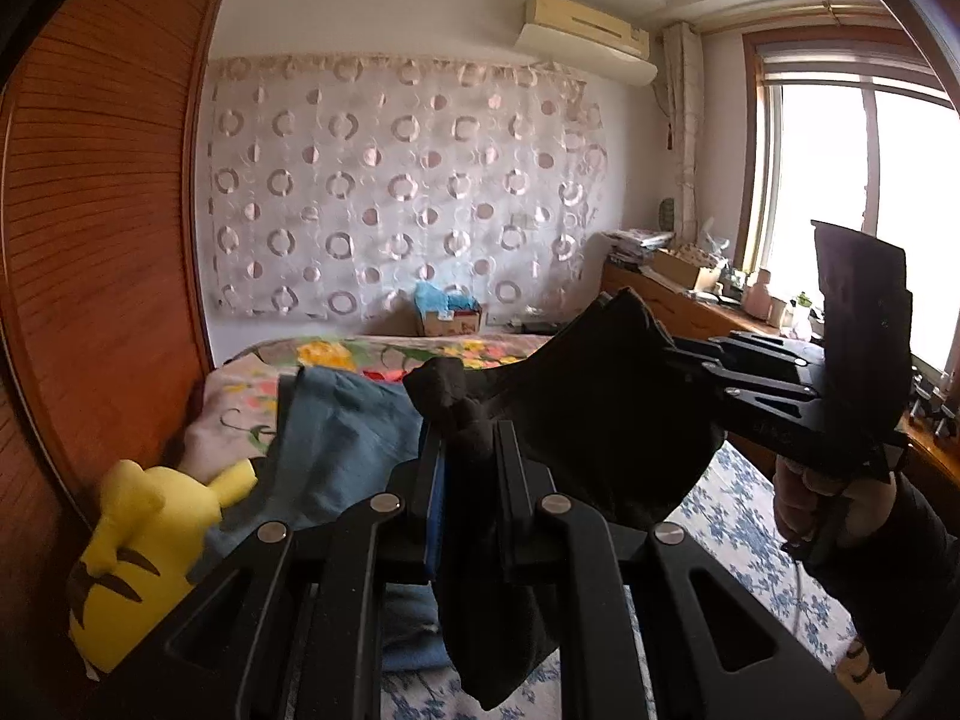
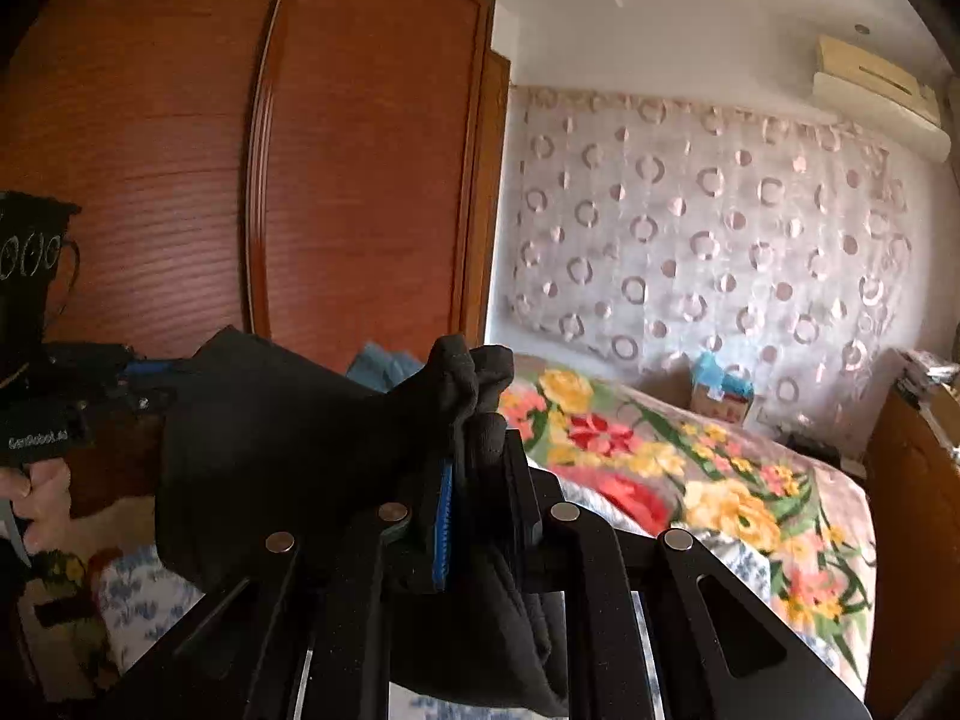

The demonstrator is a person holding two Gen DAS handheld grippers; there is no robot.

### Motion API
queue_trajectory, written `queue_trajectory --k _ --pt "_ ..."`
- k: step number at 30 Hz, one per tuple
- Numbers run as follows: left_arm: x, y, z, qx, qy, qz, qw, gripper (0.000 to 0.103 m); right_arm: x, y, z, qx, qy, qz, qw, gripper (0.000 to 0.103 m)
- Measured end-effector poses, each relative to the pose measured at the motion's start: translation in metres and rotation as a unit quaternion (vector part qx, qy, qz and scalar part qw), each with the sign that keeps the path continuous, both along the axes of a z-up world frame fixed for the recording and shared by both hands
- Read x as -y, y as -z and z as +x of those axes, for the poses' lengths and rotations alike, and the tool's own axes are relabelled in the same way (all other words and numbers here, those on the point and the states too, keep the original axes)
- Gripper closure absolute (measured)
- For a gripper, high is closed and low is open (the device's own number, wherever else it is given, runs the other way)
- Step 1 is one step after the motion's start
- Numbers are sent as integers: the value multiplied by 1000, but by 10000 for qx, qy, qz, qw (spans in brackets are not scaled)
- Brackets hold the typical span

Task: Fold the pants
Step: 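Lift the black pants bundle with both tools and carry it toward the jeans stack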

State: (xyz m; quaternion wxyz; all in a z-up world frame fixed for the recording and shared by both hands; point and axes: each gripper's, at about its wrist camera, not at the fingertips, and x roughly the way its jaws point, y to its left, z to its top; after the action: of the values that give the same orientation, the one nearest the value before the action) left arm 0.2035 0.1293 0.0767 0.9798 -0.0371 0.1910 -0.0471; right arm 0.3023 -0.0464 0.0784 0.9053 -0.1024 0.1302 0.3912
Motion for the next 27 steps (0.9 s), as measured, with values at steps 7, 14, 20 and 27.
queue_trajectory --k 7,14,20,27 --pt "-18 1 9 94 -208 -23 9997 88 -22 9 13 282 -112 -212 9993 89" --pt "-36 20 16 -3 -449 -227 9987 88 -44 15 44 443 -358 -369 9977 89" --pt "-51 39 15 -13 -800 -432 9959 88 -76 21 71 447 -624 -567 9954 88" --pt "-65 50 13 -48 -1076 -615 9923 88 -107 20 100 352 -914 -706 9927 88"
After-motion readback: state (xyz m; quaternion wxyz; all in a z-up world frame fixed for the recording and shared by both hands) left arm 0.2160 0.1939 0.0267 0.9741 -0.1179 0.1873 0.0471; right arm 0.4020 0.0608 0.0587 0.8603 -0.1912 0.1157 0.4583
